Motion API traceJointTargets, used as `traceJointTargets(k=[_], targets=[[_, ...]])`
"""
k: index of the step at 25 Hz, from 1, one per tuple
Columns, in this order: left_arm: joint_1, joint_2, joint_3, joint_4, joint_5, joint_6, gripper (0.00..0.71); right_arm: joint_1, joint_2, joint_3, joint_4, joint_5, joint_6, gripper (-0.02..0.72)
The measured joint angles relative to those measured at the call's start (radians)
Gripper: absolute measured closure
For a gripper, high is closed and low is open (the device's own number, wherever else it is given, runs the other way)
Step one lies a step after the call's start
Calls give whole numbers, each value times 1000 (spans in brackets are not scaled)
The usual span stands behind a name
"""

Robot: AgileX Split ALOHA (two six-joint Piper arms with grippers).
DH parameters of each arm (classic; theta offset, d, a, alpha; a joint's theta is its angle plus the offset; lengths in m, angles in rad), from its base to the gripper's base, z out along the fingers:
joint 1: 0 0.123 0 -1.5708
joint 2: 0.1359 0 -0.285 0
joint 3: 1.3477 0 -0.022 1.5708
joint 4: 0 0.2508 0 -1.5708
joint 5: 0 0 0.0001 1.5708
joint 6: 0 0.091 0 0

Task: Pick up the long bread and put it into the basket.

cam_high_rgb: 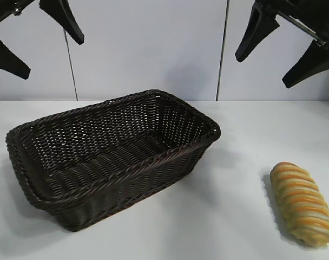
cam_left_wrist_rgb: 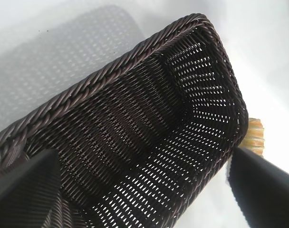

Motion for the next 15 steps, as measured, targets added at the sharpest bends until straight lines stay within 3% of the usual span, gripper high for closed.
traceJointTargets(k=[5, 15], targets=[[0, 0, 0, 0, -8, 0, 15, 0, 0, 0, 0, 0, 0, 40], [0, 0, 0, -7, -130, 0, 15, 0, 0, 0, 0, 0, 0, 40]])
